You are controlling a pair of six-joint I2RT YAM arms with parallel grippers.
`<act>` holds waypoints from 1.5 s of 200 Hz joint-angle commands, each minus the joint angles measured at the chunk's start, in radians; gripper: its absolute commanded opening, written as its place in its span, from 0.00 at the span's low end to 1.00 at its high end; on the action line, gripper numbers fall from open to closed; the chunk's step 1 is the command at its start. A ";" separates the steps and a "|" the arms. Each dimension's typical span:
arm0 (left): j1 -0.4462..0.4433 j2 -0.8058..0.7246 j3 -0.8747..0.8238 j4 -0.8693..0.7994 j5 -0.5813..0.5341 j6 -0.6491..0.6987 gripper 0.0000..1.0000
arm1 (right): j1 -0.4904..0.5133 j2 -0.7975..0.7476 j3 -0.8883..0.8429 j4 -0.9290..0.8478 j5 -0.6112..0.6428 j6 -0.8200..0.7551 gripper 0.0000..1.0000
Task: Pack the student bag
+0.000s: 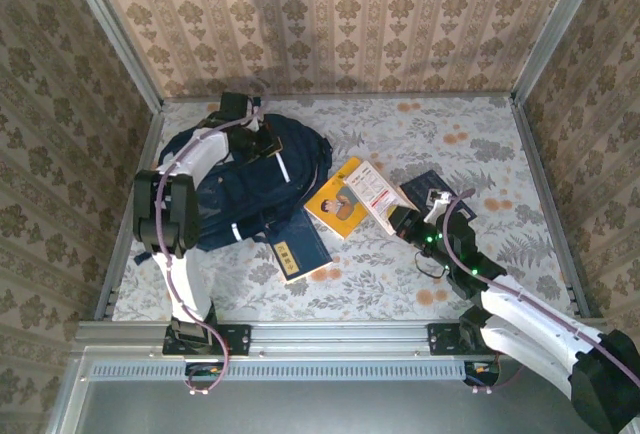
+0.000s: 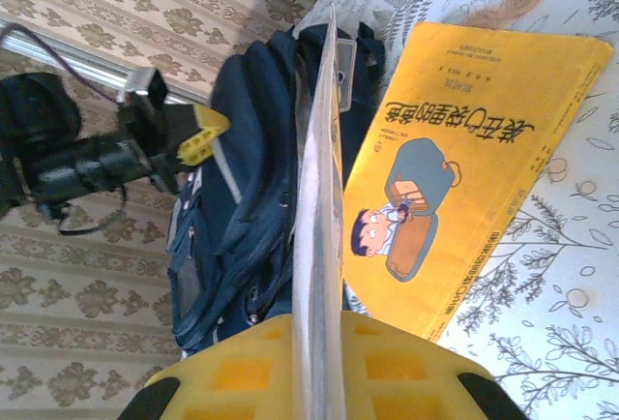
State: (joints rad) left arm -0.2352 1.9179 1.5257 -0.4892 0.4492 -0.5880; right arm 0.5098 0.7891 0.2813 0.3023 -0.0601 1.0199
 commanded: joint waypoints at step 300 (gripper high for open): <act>-0.037 -0.408 0.360 -0.548 0.023 0.488 0.00 | 0.171 1.034 0.967 -0.136 -0.723 -0.228 0.07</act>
State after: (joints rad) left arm -0.2504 1.4975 1.7523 -1.1141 0.4320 -0.1864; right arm 0.6380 1.7245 1.1339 0.1745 -0.7326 0.7982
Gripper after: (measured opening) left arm 0.044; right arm 0.130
